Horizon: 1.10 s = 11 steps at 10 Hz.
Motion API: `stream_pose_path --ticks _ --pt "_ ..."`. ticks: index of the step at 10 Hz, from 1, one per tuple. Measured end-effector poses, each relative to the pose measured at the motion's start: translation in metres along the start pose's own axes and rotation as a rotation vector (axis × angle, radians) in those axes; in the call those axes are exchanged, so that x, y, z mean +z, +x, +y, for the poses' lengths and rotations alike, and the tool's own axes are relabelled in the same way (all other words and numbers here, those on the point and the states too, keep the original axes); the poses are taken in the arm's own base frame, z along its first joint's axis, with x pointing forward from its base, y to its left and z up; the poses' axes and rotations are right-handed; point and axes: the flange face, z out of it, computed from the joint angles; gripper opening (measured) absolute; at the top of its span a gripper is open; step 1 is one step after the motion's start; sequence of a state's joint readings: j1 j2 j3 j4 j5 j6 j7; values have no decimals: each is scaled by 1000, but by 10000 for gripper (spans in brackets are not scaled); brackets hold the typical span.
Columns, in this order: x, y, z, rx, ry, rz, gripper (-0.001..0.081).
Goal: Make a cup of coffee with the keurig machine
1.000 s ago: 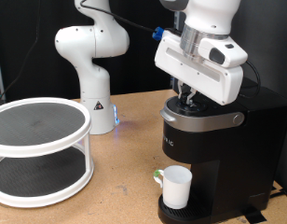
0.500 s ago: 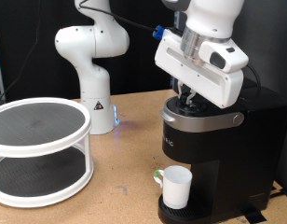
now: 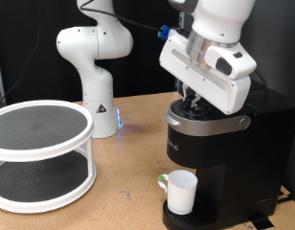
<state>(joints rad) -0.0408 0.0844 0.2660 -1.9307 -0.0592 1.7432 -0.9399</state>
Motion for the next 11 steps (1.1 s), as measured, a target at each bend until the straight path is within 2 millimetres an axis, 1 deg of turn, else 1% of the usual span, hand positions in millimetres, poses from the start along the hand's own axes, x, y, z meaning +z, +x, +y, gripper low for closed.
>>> stream_pose_path --ticks 8,9,11 --pt "1 -4 3 -33 -36 -54 4" --pt "1 -4 3 -28 -39 -40 4" --pt "-4 -3 3 -63 -41 96 4"
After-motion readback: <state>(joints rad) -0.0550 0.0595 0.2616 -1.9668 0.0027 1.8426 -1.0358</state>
